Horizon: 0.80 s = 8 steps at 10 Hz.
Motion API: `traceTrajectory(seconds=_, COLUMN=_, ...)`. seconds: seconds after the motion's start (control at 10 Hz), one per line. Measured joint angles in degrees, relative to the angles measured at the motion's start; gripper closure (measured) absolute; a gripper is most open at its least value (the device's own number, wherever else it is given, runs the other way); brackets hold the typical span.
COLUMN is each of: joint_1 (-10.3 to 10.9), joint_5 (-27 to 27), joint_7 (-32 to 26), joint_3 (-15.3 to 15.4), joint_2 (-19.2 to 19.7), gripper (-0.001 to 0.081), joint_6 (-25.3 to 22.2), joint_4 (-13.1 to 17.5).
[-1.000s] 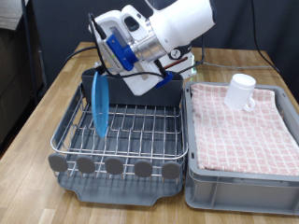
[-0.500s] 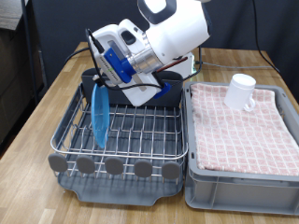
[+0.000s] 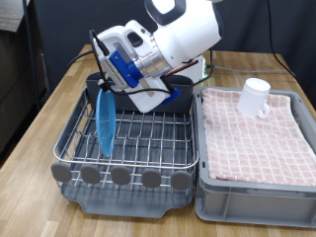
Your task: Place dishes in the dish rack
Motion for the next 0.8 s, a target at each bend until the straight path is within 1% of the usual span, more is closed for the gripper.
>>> traceTrajectory(seconds=0.8, joint_1=0.05, joint_5=1.50, joint_7=0.31, joint_3=0.37, joint_2=0.00, gripper=0.0791, joint_6=-0.29, joint_4=0.01)
